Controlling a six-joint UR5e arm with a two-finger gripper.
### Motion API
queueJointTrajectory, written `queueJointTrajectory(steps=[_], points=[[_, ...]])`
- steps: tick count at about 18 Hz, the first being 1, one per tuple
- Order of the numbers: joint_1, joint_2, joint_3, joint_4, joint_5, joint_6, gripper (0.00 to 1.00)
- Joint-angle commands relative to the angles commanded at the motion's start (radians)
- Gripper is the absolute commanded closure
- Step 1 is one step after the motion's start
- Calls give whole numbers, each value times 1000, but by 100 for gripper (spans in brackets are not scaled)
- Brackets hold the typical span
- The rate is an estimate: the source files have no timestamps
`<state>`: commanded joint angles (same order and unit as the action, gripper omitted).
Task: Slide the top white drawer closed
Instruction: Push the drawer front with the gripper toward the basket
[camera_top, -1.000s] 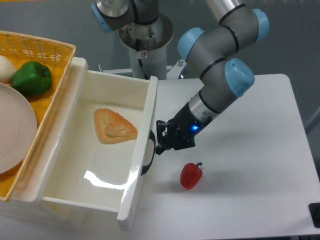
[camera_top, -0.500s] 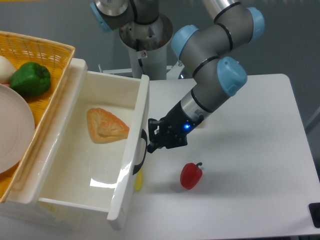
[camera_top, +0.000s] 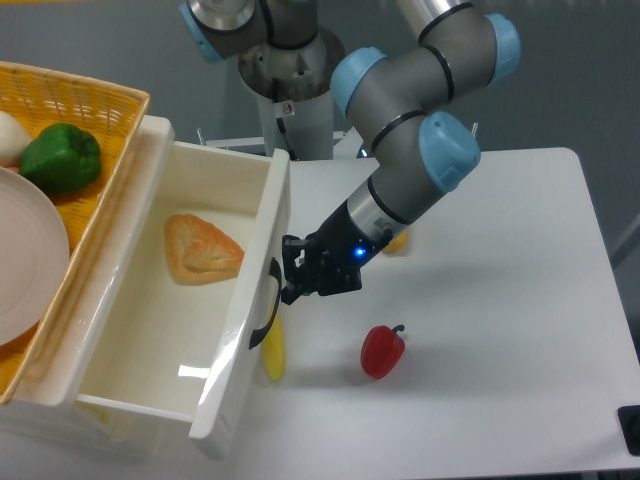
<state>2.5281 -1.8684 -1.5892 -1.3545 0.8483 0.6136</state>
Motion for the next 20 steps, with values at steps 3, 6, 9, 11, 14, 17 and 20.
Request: queueJointTrajectory(steps=[3, 6, 9, 11, 14, 17, 20], points=[[-6, 3, 0, 0, -2, -3, 97], [-17, 8, 0, 0, -5, -15, 97], [-34, 11, 0, 2, -5, -28, 97], [-46, 14, 0, 3, -5, -38, 97], [-63, 15, 0, 6, -5, -48, 97], [-74, 14, 0, 6, -5, -51, 97], [-91, 15, 0, 8, -5, -60, 97]])
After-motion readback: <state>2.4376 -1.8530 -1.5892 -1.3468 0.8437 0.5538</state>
